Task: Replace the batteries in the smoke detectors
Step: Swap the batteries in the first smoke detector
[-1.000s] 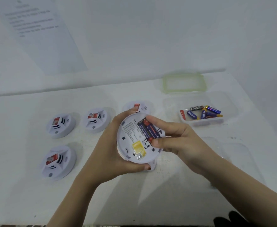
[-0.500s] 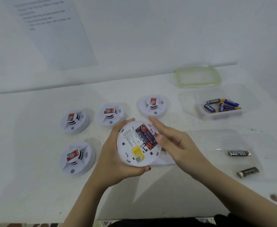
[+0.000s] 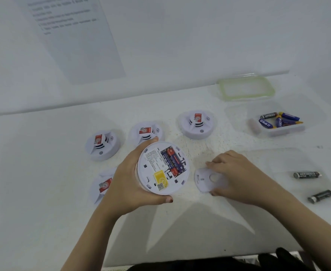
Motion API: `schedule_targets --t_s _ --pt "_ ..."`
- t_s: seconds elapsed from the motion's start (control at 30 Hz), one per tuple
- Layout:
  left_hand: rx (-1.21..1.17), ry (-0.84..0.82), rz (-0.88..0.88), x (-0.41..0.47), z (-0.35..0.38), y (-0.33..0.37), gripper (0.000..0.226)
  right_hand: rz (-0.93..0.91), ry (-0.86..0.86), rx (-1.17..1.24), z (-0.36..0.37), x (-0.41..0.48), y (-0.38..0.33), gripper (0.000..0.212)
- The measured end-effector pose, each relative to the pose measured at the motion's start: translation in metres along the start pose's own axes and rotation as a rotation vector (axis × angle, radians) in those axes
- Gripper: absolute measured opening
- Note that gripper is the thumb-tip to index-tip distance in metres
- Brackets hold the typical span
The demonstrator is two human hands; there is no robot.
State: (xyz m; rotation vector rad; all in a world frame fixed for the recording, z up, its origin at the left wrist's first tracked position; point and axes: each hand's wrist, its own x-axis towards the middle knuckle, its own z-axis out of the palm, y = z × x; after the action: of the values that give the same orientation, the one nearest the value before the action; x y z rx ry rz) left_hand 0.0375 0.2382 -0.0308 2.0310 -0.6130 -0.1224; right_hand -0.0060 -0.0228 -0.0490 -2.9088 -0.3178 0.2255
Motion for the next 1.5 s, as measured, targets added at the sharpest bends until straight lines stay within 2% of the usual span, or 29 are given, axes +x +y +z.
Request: schedule_targets --t_s 0.07,0.13,0.23,0.37,0.5,0.7,0.93,1.07,1.37,1.5 --pt "-0.006 -0.016 -0.010 0.001 -0.003 -0.002 0.113 -0.002 0.023 0.005 -0.002 0.002 0.000 0.053" --pt "-0.007 -0.034 -0.013 0.002 -0.006 -0.003 0.112 0.013 0.056 0.085 -0.005 0.003 0.000 0.050" --pt "-0.006 -0.062 0.004 0.004 -0.010 -0.003 0.112 0.032 0.188 0.319 -0.019 0.005 -0.002 0.051" --pt "-0.036 -0.092 0.025 0.009 -0.011 0.001 0.104 -0.090 0.404 0.335 -0.044 0.004 -0.011 0.058" --pt "-0.050 -0.125 0.040 0.014 -0.009 0.006 0.104 -0.247 0.371 0.421 -0.061 0.001 -0.030 0.059" --pt "-0.036 -0.151 0.075 0.021 -0.006 0.017 0.096 -0.418 0.335 0.204 -0.061 0.011 -0.051 0.058" --pt "-0.075 -0.141 0.105 0.021 -0.008 0.023 0.092 -0.438 0.302 0.236 -0.063 0.017 -0.051 0.057" --pt "-0.066 -0.138 0.132 0.022 -0.007 0.024 0.093 -0.386 0.263 0.299 -0.062 0.018 -0.048 0.058" --pt "-0.037 -0.126 0.148 0.021 -0.009 0.030 0.094 -0.322 0.464 0.295 -0.053 0.014 -0.051 0.055" --pt "-0.026 -0.115 0.137 0.020 -0.010 0.032 0.094 -0.344 0.478 0.218 -0.055 0.011 -0.051 0.060"
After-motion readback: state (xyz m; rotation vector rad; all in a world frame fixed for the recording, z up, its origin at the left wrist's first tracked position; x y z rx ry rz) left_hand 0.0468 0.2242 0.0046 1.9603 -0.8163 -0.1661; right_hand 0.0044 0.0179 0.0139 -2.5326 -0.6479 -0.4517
